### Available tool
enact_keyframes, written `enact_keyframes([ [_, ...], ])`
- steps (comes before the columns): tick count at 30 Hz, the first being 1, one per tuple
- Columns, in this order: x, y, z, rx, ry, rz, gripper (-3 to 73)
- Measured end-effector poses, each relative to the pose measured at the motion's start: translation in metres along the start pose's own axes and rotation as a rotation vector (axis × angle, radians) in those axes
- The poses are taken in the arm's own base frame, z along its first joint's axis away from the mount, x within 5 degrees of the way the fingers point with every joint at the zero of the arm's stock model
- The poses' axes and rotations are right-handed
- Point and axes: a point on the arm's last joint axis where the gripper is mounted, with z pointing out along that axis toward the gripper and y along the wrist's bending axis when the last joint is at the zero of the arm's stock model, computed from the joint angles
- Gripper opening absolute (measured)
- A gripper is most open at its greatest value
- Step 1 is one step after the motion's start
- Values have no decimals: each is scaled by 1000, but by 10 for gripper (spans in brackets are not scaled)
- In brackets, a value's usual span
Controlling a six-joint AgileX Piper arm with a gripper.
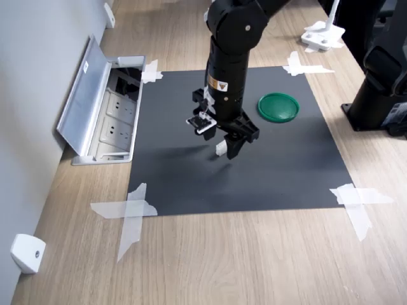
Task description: Grasp a white terminal and put it on the green lid.
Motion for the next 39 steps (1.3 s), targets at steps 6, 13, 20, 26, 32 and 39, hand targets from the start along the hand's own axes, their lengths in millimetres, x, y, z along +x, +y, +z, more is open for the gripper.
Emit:
enact_keyframes([
  [6,0,0,1,-1,3,0,577],
  [13,2,1,6,-12,29,1,424],
  [20,3,1,11,-25,60,1,299],
  [26,3,1,11,-22,53,1,155],
  [32,2,1,10,-20,47,1,100],
  [39,9,4,-29,-5,10,0,100],
])
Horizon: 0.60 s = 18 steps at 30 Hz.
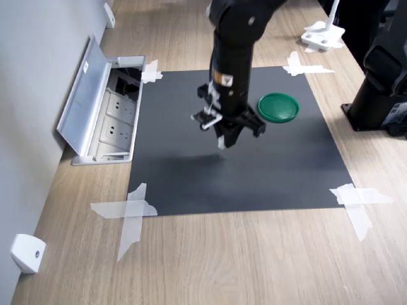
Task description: Grasp a white terminal and put it on the green lid.
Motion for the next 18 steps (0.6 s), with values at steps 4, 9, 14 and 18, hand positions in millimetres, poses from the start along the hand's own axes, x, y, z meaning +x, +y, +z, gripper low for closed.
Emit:
enact_keyframes([
  [4,18,8,-23,9,-23,3,100],
  [9,61,12,-37,15,-26,81,100],
  [14,114,7,-42,56,-3,176,100],
  [18,151,3,-40,87,33,225,100],
])
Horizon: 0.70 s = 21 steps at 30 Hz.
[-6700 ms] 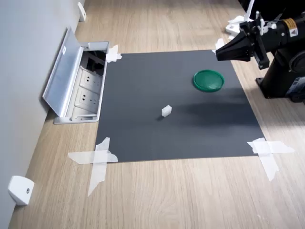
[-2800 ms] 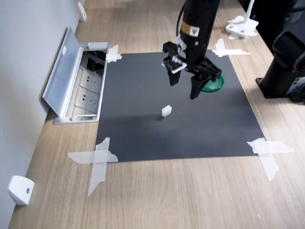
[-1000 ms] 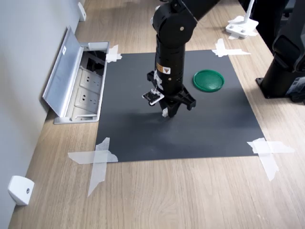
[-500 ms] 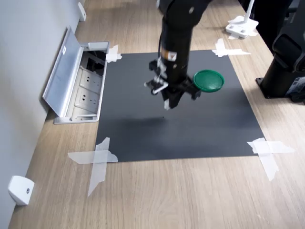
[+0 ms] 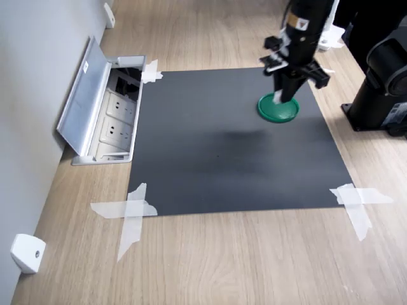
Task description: Grasp a white terminal and put it on the green lid.
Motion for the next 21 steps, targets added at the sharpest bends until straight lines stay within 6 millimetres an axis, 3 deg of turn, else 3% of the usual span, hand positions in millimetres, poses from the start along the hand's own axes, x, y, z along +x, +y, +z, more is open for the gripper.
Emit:
enact_keyframes([
  [6,24,-16,10,24,26,68,100],
  [12,20,-25,13,55,-39,88,100],
  [21,14,-30,34,24,8,68,100],
])
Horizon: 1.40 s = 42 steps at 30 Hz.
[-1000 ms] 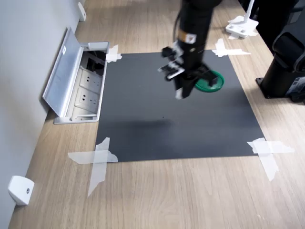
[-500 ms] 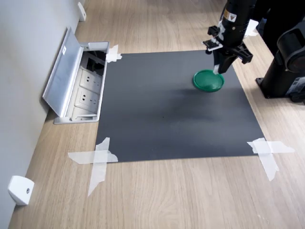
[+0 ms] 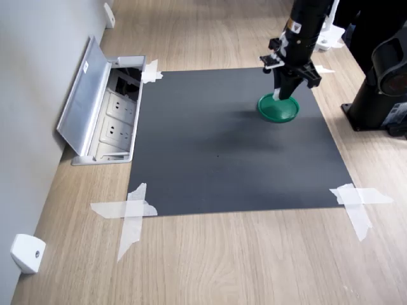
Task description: Grasp a white terminal and put it on the green lid.
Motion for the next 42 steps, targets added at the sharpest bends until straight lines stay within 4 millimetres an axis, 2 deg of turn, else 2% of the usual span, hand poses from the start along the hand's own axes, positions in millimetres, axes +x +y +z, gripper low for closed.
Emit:
enact_keyframes([
  [7,-1,-1,7,-12,24,-63,100],
  [11,-1,-1,8,-16,22,-86,139],
  [14,-2,-1,8,-14,20,-97,223],
  [22,-2,-1,8,-14,19,-96,551],
  [26,-2,-1,8,-15,21,-64,621],
  [30,0,0,7,-22,34,-3,614],
  [33,1,1,1,-10,16,18,569],
  [37,4,3,-25,63,-108,27,448],
  [42,15,15,-70,141,-341,81,248],
])
